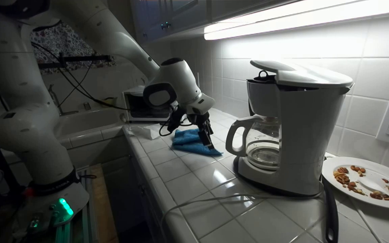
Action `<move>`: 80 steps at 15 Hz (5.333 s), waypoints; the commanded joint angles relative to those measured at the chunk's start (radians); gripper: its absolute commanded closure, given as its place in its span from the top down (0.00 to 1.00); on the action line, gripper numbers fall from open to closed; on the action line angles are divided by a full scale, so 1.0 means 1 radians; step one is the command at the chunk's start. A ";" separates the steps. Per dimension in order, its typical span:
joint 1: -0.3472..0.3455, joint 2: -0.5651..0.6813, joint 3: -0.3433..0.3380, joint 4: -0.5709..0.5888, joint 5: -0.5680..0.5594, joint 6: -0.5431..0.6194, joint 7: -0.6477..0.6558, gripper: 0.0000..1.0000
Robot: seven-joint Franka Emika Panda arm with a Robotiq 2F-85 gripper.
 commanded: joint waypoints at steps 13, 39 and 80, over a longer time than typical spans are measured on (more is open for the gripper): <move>-0.010 0.076 -0.018 0.058 -0.065 -0.042 0.094 0.50; 0.120 -0.240 0.062 -0.006 -0.007 -0.251 0.087 0.03; 0.134 -0.115 0.138 0.071 0.193 -0.445 -0.062 1.00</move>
